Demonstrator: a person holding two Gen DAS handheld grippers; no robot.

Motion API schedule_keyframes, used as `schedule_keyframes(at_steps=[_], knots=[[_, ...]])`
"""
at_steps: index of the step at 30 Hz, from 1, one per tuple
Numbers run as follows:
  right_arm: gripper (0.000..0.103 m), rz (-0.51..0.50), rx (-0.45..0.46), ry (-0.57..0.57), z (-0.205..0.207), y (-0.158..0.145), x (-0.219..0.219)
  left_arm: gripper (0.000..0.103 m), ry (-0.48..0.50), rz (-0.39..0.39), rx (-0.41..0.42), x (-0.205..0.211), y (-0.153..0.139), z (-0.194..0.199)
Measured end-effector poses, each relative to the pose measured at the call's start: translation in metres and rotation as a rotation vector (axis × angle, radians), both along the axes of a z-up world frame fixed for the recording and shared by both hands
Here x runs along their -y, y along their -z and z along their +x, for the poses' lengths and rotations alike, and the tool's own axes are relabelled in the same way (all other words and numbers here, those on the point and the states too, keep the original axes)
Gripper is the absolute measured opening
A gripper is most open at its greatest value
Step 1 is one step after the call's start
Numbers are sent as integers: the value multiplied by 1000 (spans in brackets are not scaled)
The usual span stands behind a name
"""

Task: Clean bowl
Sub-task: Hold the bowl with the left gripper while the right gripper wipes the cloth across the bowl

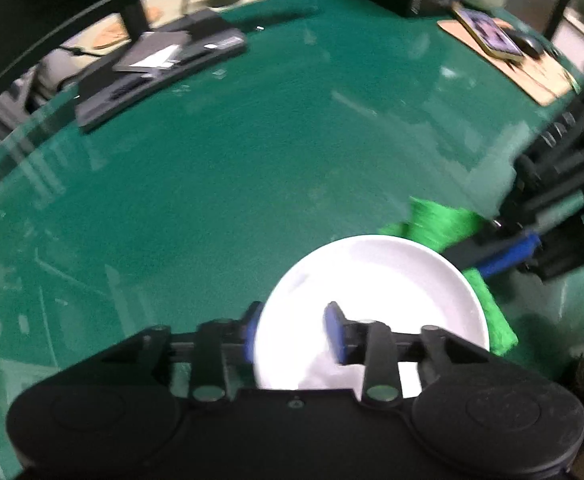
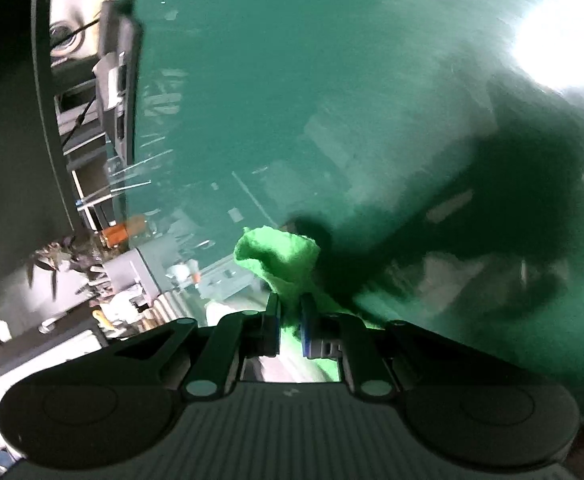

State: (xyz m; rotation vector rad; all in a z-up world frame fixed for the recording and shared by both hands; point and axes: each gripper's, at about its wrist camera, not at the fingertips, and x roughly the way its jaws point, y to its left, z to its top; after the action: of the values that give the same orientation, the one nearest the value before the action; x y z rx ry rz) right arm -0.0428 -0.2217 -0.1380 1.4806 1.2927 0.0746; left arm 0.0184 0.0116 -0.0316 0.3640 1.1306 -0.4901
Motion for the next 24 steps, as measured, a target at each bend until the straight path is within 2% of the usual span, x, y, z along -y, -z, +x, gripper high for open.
schedule_keyframes(at_steps=[1,3,7,12,19,24], knots=[[11,9,4,19,-1,1,0,24,-13,-5,-2,-3,-2,-3],[11,24,15,54,-3,1,1,15,-28,4,3,-6,-2,-8],[11,27,43,63,1,-1,-2,14,-29,14,5,-9,-1,-13],[11,31,35,47,15,-2,-8,22,2,26,17,-4,1,-10],[11,-5,86,-38,57,-2,-35,26,14,18,8,-2,4,-9],[11,-24,80,-37,33,-4,-18,32,35,4,6,1,6,-5]])
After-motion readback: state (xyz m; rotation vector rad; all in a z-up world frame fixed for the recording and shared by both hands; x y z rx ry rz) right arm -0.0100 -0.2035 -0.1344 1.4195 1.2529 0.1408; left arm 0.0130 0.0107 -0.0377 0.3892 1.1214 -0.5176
